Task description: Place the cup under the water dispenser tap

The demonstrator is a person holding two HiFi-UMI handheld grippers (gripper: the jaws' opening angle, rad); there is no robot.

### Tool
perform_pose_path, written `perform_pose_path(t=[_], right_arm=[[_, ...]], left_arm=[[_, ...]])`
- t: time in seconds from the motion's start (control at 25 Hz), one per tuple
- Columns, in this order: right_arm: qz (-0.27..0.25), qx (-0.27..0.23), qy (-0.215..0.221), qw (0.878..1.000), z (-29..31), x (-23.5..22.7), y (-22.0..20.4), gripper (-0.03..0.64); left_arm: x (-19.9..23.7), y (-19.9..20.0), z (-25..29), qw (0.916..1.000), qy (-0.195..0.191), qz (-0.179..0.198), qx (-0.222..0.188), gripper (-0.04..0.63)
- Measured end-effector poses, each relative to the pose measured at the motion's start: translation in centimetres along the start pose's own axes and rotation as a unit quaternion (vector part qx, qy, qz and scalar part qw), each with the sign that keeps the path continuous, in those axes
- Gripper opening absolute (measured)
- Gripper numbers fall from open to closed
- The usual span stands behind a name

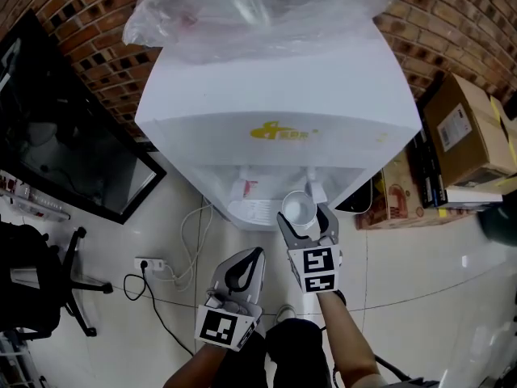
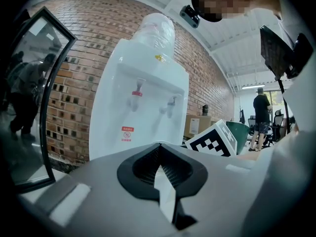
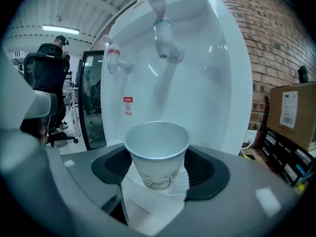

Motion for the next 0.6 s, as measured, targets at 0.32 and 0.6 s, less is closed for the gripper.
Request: perform_pose_path(t=[0.32, 0.6], right_arm=[[0.009, -0.011, 0.009, 1.000, 0.24, -0.04, -0.28, 0.400], [0.012, -0.016, 0.001, 1.000, -0.67, -0.50, -0.25, 0.400]], left_arm=[[-0.21, -0.72, 0.11, 1.0000, -0.004, -0.002, 0.004, -0.008], [-0.50, -0.60, -0.03, 0.9999, -0.008, -0.003, 0.007, -0.008]])
Point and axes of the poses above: the fingertips, and each gripper's own axes: z forward along the fingers, x to its left, y out of its top, the point moved 9 cm from there along -z, backward along the fingers, and after that the axes turned 8 degrees about -y, right-handed, at the moved point
